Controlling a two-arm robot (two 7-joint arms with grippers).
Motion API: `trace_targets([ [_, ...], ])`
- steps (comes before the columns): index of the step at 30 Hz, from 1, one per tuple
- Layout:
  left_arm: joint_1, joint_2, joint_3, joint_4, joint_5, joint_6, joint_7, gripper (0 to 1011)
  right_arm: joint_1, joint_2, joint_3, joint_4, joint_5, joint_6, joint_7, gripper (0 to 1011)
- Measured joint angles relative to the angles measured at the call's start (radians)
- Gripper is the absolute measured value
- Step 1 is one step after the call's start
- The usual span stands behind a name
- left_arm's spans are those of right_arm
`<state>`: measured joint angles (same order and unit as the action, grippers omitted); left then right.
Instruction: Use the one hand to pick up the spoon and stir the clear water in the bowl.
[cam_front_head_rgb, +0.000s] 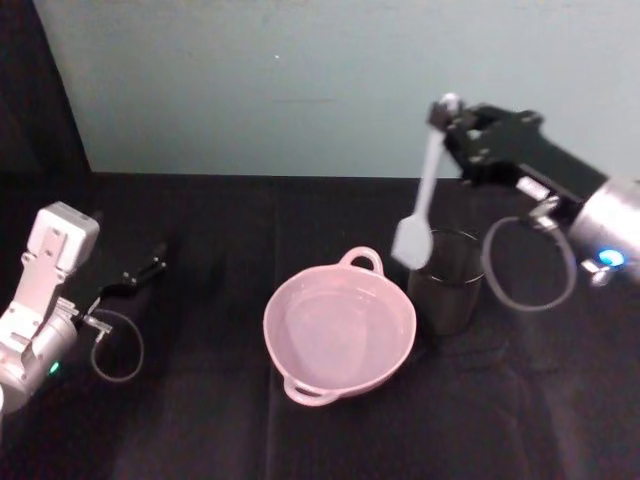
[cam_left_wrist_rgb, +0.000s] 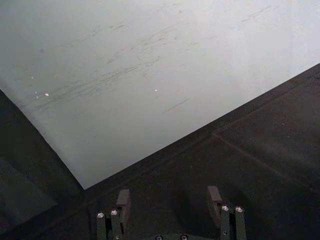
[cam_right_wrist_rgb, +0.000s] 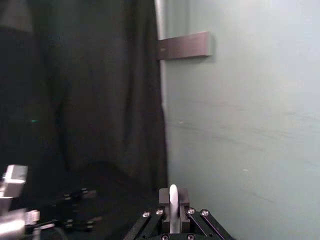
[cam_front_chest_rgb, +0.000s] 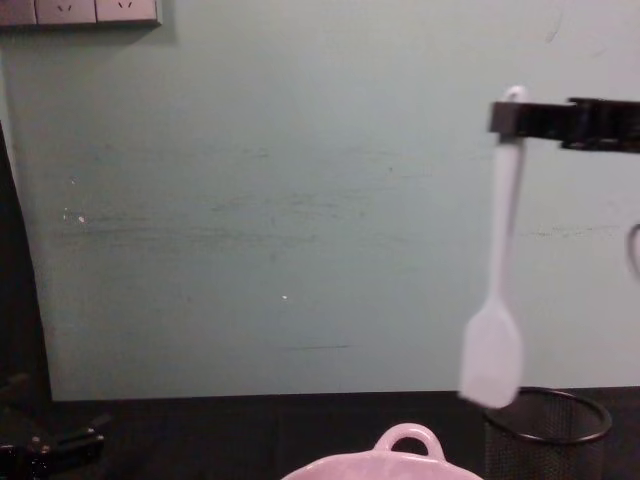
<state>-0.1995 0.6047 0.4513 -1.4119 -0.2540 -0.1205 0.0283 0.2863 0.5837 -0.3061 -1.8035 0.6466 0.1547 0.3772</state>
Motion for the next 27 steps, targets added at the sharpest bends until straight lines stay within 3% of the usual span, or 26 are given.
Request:
trace_targets([
  [9,0.000,0.000,0.000,0.000,0.000,0.000,0.000,1005,0.022,-0.052,-0.117,0.031,-0.071,-0.023,0.025,110],
  [16,0.000,0.000,0.000,0.000,0.000,0.000,0.000,1005,-0.004,-0.080,-0.158,0.080,-0.117,-0.066,0.044,110],
  [27,0.000,0.000,0.000,0.000,0.000,0.000,0.000,1005,-0.017,-0.133,-0.191,0.150,-0.142,-0.092,0.076,110],
])
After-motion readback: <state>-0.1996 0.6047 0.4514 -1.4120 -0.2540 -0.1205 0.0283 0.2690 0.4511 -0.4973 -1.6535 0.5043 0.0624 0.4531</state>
